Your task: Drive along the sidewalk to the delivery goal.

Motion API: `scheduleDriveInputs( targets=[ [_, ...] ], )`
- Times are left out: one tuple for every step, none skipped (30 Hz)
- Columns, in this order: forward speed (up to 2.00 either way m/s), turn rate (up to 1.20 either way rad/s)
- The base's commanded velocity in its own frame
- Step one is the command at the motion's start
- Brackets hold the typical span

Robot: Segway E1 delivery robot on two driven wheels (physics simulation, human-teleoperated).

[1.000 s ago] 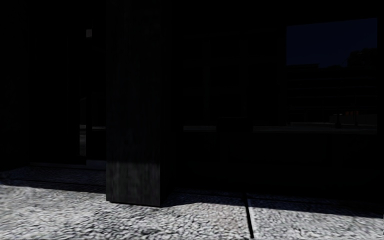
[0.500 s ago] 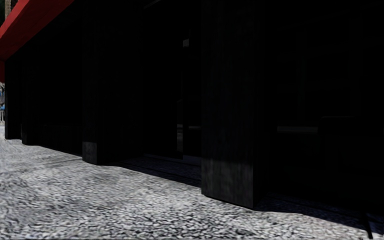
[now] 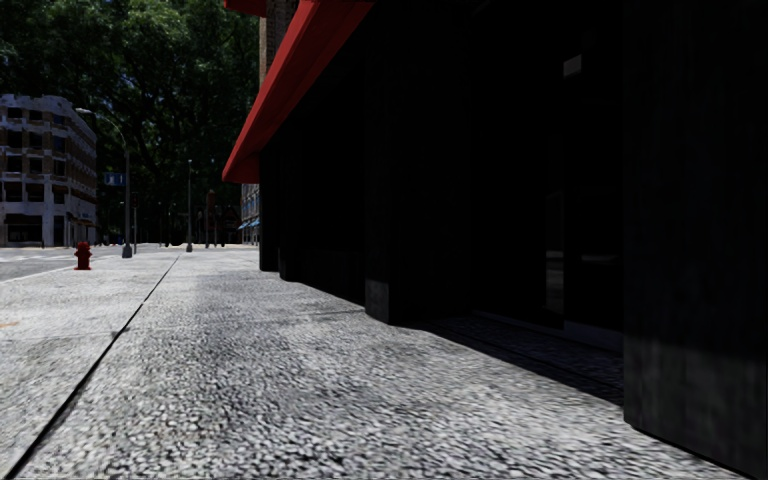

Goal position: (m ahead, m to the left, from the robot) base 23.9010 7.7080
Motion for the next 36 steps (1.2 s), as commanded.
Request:
scheduleDriveInputs(
  targets=[
    [1.26,1.00],
    [1.27,0.95],
    [1.28,0.89],
    [1.28,0.89],
    [1.28,0.84],
    [1.29,0.82],
    [1.31,0.82],
    [1.31,0.82],
    [1.34,0.81],
    [1.37,0.80],
    [1.39,0.77],
    [1.39,0.77],
    [1.43,0.76],
    [1.45,0.74],
    [1.49,0.68],
    [1.49,0.68],
    [1.53,0.49],
    [1.60,0.23],
    [1.69,0.07],
    [1.75,0.00],
    [1.75,0.00],
    [1.76,0.00],
    [1.76,0.00],
    [1.76,0.00],
    [1.76,0.00],
    [1.77,0.00],
    [1.82,0.00],
    [2.00,0.00],
    [2.00,0.00],
    [2.00,0.00],
    [2.00,0.00],
    [2.00,0.00],
    [2.00,0.00],
    [2.00,0.00],
    [2.00,0.00],
    [2.00,0.00]
  ],
)
